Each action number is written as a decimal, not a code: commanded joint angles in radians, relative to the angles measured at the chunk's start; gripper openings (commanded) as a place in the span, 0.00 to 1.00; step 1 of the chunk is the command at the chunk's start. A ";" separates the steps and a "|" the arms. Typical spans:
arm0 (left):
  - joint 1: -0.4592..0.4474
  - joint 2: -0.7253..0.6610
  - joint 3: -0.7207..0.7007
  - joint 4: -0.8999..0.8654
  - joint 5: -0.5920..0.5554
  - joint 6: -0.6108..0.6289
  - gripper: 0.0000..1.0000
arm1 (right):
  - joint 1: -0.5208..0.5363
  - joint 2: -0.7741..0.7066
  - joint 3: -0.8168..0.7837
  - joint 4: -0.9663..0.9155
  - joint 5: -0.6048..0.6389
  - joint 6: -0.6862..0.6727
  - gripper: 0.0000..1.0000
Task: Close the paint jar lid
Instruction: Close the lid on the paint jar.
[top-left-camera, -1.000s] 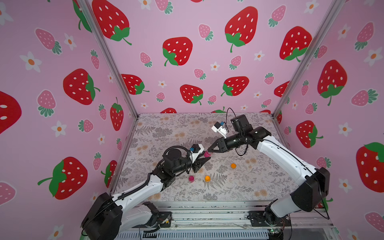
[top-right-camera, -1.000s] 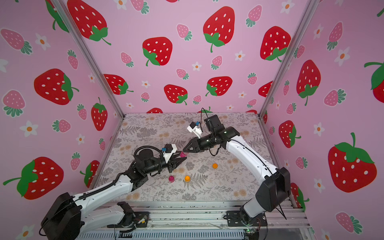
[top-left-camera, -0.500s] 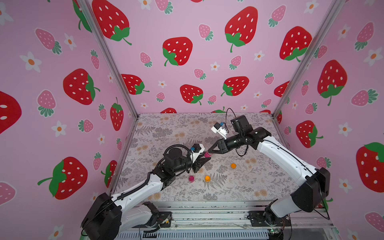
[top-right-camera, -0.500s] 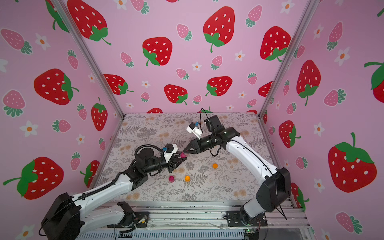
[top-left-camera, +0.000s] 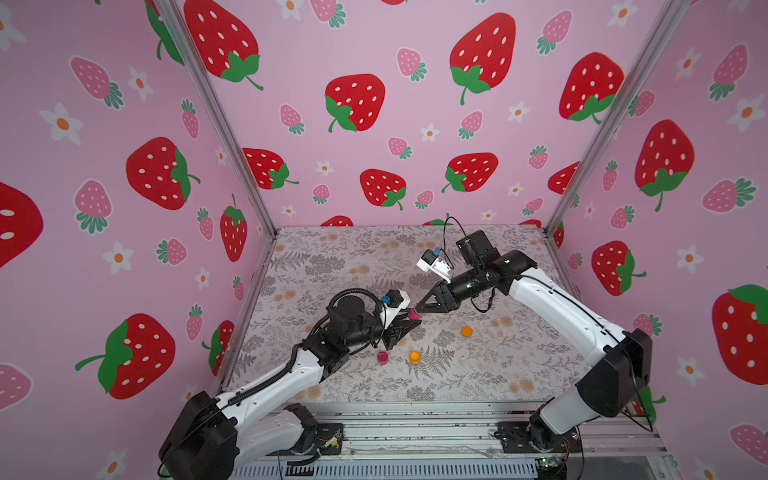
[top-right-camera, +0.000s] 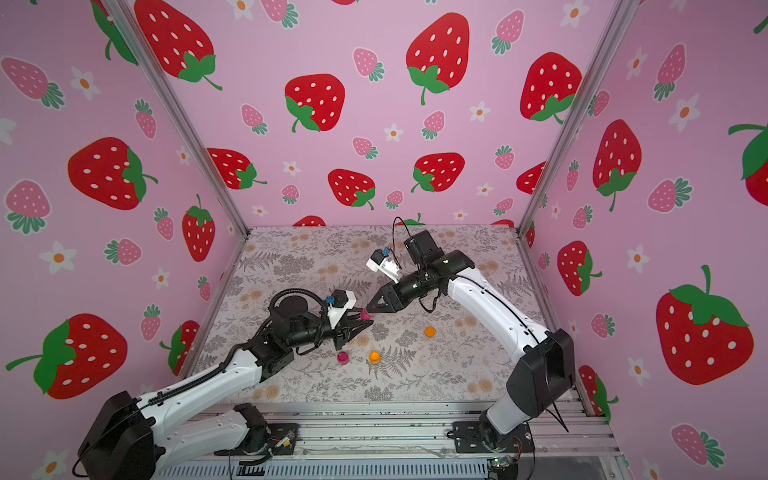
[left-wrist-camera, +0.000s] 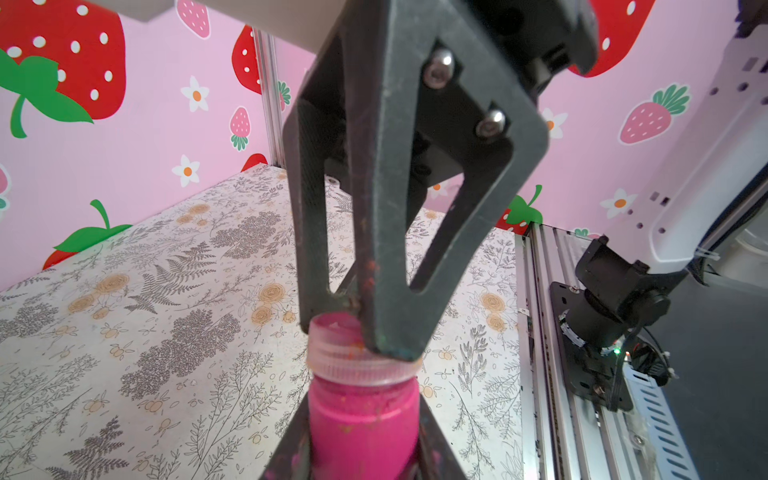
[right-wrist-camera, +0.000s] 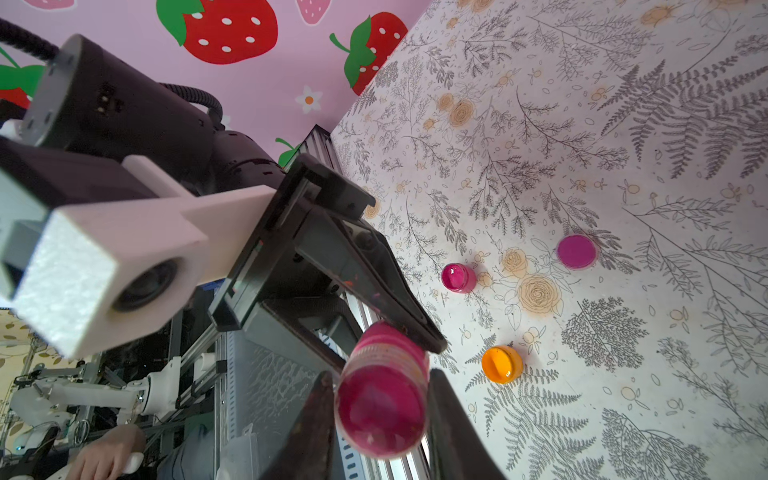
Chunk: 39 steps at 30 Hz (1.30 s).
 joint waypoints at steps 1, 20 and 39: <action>-0.008 -0.027 0.097 0.086 0.028 0.013 0.29 | 0.045 0.028 0.008 -0.091 -0.112 -0.118 0.22; -0.010 -0.033 0.148 0.023 0.047 0.033 0.28 | 0.148 0.100 0.038 -0.162 -0.024 -0.188 0.19; -0.013 -0.137 0.009 0.240 -0.341 0.044 0.28 | 0.170 0.036 -0.178 0.204 0.159 0.442 0.18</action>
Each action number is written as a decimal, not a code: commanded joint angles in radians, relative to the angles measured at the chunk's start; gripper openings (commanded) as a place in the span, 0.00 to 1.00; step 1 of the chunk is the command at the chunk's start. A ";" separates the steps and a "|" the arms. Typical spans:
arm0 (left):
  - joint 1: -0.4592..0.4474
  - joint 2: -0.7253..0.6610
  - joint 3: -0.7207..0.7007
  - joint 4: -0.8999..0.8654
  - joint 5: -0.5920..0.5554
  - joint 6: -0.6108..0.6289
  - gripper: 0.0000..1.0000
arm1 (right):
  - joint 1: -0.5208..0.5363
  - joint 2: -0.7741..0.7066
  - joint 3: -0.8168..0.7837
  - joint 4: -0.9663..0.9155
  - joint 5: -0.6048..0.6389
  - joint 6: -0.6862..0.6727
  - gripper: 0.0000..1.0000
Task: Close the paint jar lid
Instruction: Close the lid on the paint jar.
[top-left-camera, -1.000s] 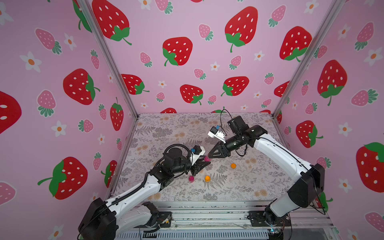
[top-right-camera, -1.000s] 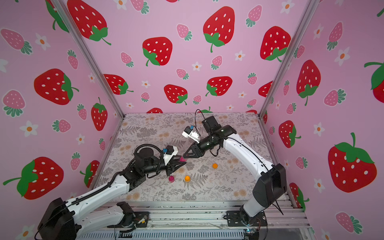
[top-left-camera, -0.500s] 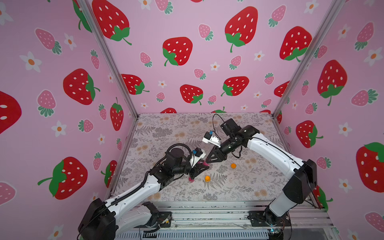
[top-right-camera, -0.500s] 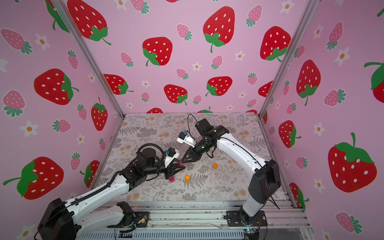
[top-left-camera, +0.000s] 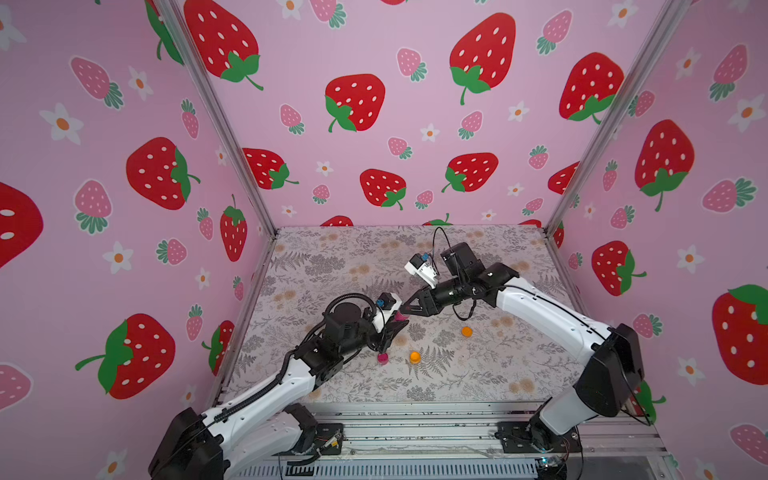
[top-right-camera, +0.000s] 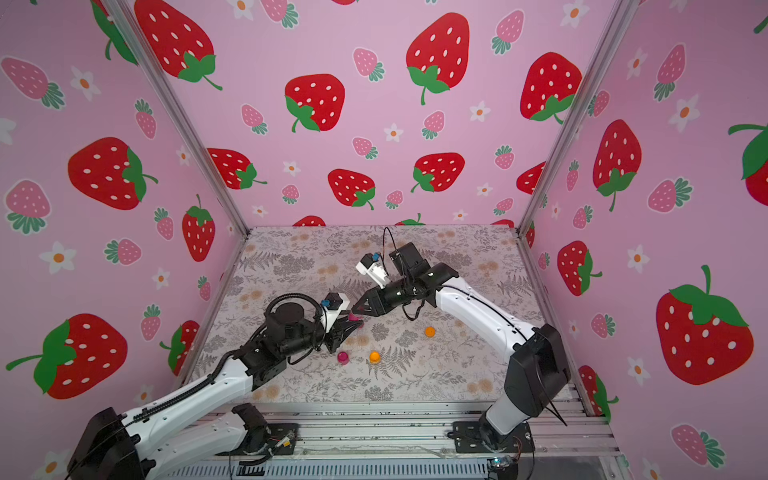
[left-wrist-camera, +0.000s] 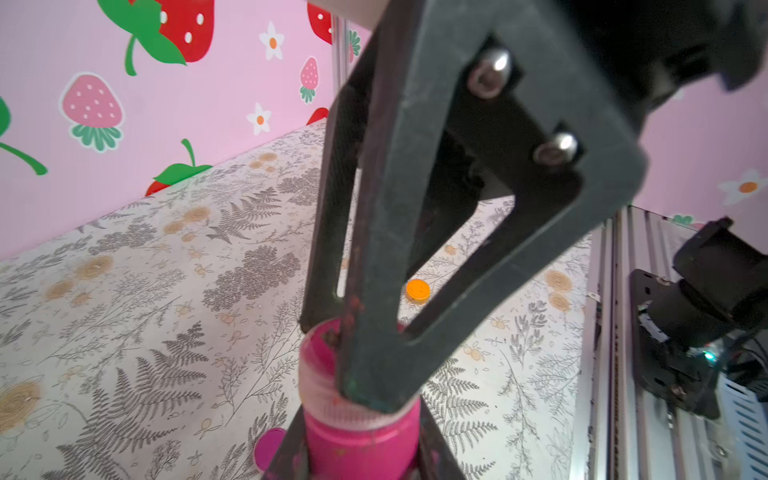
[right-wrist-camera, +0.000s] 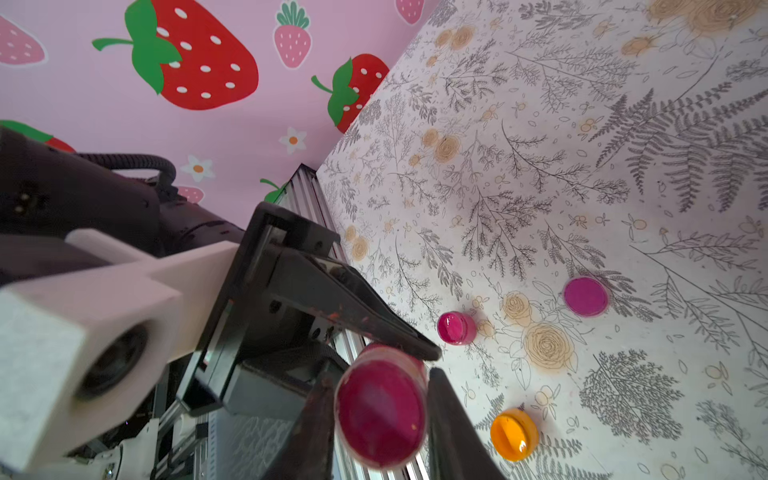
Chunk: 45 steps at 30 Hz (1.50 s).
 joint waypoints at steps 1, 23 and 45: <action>-0.008 -0.036 0.050 0.370 -0.096 0.039 0.28 | 0.077 0.022 -0.058 -0.033 0.040 0.194 0.18; -0.023 -0.042 0.007 0.340 -0.057 -0.019 0.28 | 0.063 -0.084 0.003 -0.040 0.200 0.315 0.53; -0.066 0.162 0.006 0.562 0.022 -0.174 0.28 | -0.226 -0.315 -0.012 -0.061 -0.038 0.049 0.93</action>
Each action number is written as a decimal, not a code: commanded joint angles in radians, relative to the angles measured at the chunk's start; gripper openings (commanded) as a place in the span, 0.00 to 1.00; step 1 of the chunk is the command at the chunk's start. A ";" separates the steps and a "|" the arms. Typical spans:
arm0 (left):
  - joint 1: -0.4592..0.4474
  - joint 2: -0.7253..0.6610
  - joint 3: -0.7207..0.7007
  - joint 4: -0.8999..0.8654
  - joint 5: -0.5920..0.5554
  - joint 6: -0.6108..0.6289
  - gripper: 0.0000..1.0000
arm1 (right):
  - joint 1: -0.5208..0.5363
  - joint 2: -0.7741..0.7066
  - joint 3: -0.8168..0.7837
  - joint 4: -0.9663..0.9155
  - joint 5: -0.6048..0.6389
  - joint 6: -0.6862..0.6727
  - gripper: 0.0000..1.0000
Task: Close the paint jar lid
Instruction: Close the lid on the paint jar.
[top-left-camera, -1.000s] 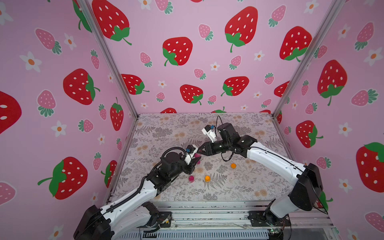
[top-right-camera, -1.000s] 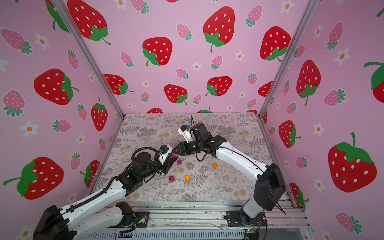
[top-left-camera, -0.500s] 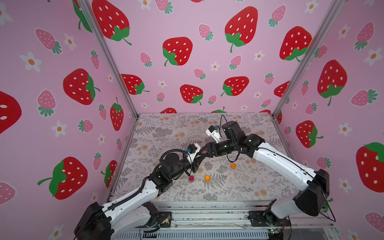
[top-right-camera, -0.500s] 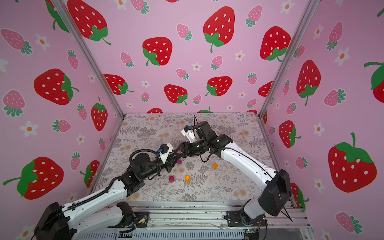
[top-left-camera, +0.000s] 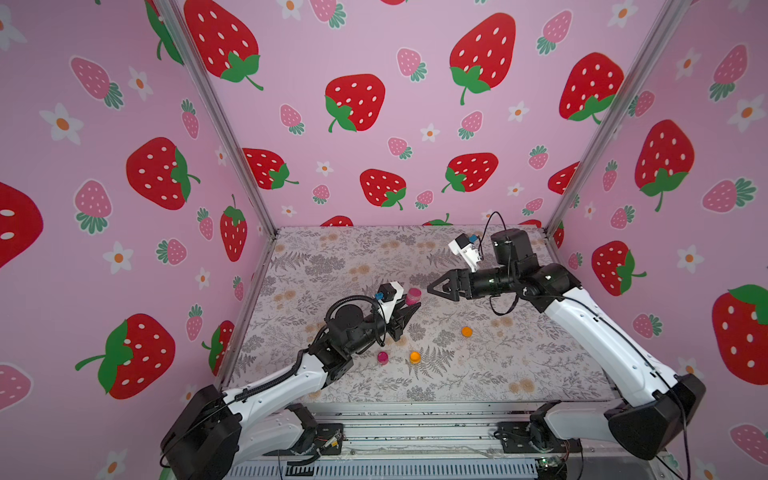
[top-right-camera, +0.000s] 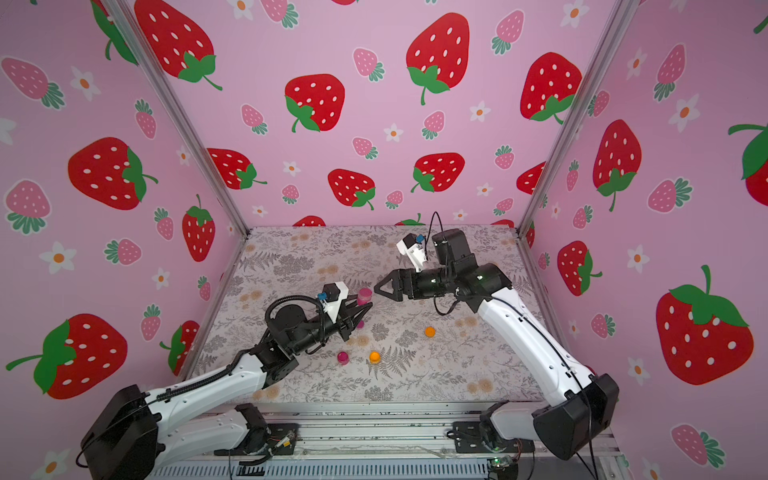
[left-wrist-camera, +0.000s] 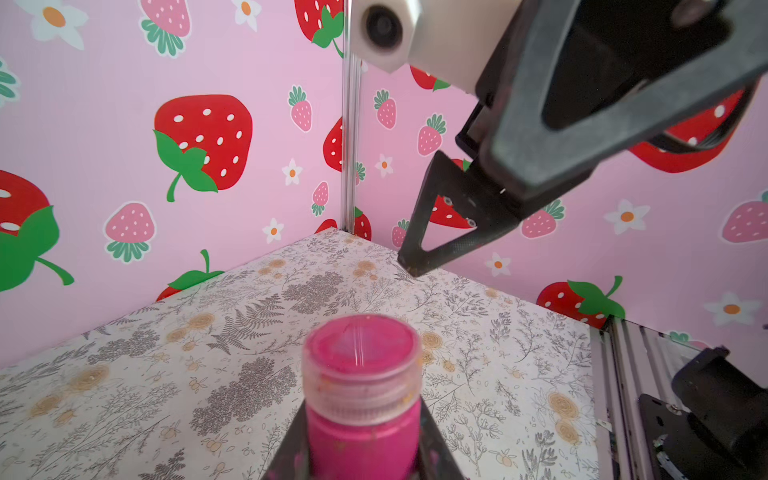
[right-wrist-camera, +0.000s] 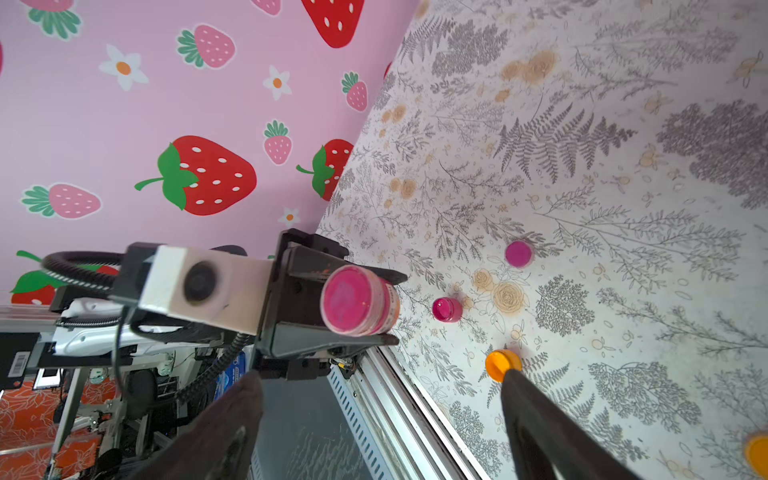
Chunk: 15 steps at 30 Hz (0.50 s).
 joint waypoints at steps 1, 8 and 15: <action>-0.003 0.028 0.026 0.120 0.062 -0.055 0.28 | -0.053 -0.037 -0.029 -0.010 -0.084 -0.148 0.95; -0.003 0.087 0.019 0.320 0.087 -0.113 0.28 | -0.200 0.001 -0.176 0.433 -0.377 0.356 0.95; -0.007 0.142 0.039 0.386 0.094 -0.098 0.28 | -0.159 -0.015 -0.398 1.011 -0.403 0.857 0.96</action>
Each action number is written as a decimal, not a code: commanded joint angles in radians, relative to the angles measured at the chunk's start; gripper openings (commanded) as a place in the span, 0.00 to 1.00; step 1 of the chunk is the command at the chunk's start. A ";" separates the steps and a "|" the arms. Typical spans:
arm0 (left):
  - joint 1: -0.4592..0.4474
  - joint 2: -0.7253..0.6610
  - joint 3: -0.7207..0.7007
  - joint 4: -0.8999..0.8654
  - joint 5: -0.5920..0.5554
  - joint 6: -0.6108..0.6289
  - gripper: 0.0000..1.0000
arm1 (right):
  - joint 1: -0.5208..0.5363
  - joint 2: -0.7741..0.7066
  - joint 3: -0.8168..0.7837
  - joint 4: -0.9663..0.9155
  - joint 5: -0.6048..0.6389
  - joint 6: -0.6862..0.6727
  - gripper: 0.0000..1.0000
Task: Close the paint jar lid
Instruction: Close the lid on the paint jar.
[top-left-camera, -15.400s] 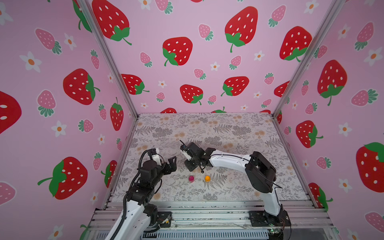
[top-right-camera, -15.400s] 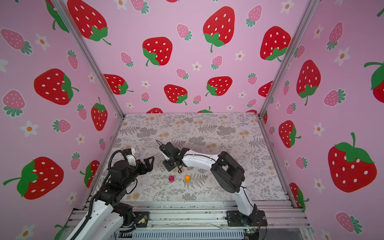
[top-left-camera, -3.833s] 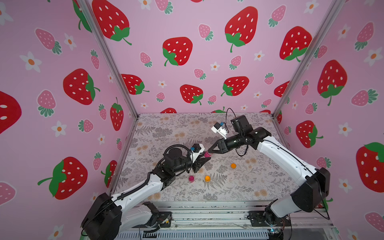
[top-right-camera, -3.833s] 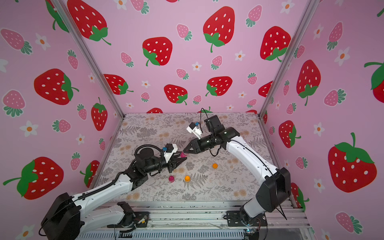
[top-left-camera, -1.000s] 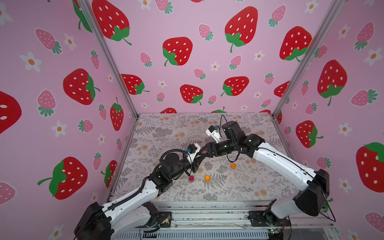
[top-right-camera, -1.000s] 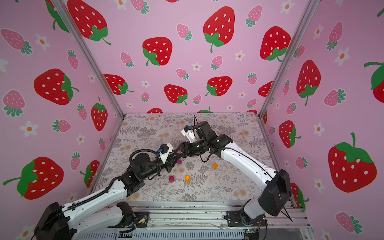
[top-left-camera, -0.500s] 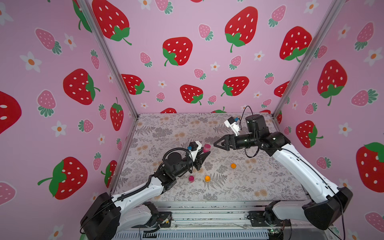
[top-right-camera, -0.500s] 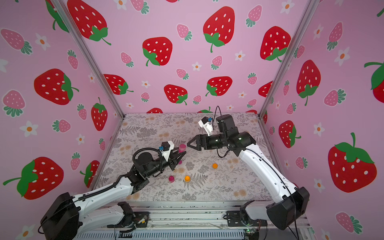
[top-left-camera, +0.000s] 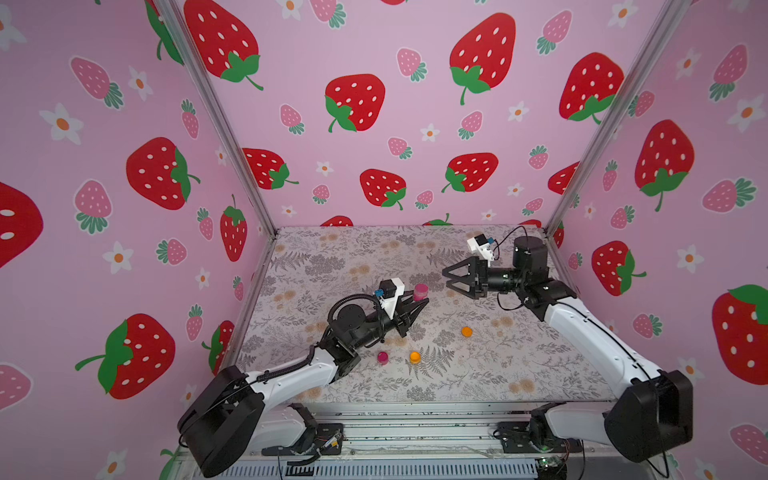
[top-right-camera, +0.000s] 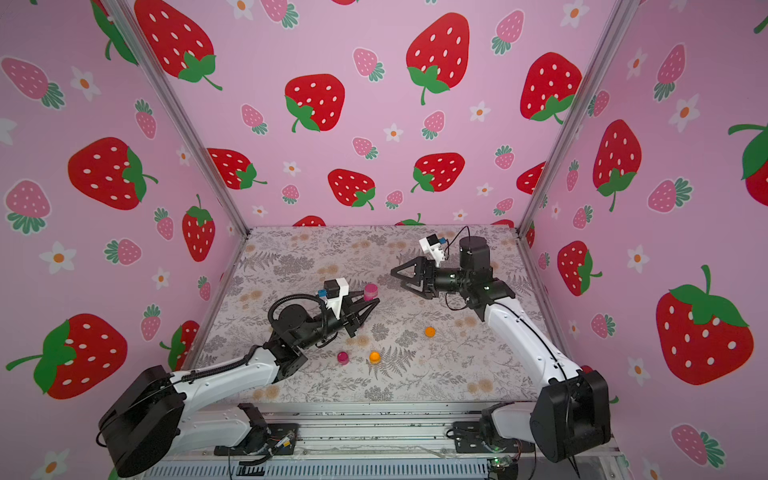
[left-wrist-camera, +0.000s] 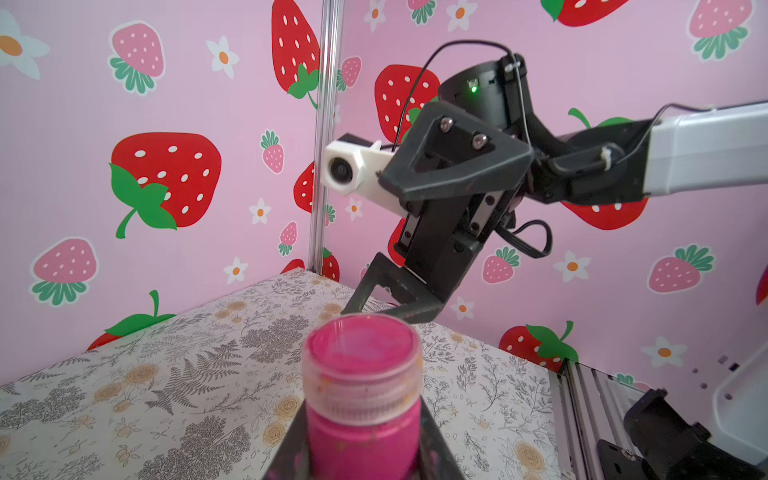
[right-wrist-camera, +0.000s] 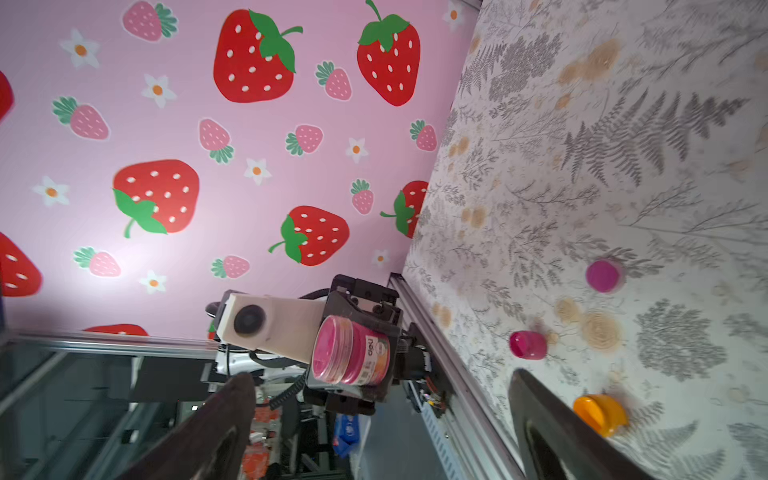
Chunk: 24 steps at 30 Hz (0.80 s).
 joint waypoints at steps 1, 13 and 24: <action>-0.006 0.026 0.039 0.113 0.023 -0.006 0.28 | 0.037 -0.009 -0.036 0.324 -0.039 0.277 0.96; -0.026 0.019 0.035 0.114 -0.005 0.027 0.28 | 0.128 0.006 -0.130 0.355 0.026 0.356 0.95; -0.034 0.019 0.038 0.102 -0.001 0.037 0.28 | 0.156 0.007 -0.156 0.490 0.051 0.451 0.83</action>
